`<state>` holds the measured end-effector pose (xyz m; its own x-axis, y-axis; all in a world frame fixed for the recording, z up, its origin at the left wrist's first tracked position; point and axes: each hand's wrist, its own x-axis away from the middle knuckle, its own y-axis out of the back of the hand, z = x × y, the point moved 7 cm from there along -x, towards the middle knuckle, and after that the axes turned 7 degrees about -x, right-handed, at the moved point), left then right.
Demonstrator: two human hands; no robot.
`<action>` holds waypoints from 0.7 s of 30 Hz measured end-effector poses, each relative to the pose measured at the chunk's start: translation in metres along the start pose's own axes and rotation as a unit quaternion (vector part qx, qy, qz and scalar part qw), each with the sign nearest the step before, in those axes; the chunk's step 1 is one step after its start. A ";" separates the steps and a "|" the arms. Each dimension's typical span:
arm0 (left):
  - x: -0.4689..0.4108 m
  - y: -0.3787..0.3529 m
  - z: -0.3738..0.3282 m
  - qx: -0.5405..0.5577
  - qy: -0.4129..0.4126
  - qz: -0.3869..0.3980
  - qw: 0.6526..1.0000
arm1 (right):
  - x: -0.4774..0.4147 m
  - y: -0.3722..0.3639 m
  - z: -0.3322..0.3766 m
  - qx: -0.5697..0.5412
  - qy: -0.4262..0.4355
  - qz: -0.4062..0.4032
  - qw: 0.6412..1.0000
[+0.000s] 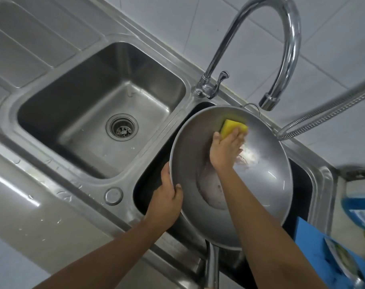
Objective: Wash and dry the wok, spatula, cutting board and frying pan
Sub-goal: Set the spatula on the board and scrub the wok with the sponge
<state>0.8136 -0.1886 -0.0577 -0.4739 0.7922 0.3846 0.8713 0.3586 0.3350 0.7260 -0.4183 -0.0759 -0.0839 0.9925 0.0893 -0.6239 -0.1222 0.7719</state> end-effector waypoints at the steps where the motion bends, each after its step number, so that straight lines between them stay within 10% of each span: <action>1: 0.000 0.000 0.000 -0.002 0.000 0.000 1.000 | 0.015 -0.010 0.017 -0.018 0.079 0.035 0.996; 6: 0.000 0.002 -0.002 -0.002 -0.016 -0.013 1.000 | 0.036 -0.021 0.086 -0.026 0.338 0.079 0.938; 12: 0.001 0.001 -0.001 0.018 -0.013 -0.013 1.000 | -0.043 0.033 0.022 0.160 0.162 -0.088 0.970; 17: 0.000 0.001 -0.002 0.022 -0.010 -0.016 1.000 | -0.015 0.069 -0.073 0.317 -0.001 -0.048 0.947; 21: 0.002 0.001 -0.003 0.031 0.003 -0.004 1.000 | 0.060 0.064 -0.097 0.241 -0.083 0.001 0.967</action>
<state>0.8133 -0.1886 -0.0540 -0.4820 0.7856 0.3881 0.8733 0.3951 0.2849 0.6062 -0.3674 -0.0822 0.0654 0.9849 0.1604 -0.1864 -0.1458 0.9716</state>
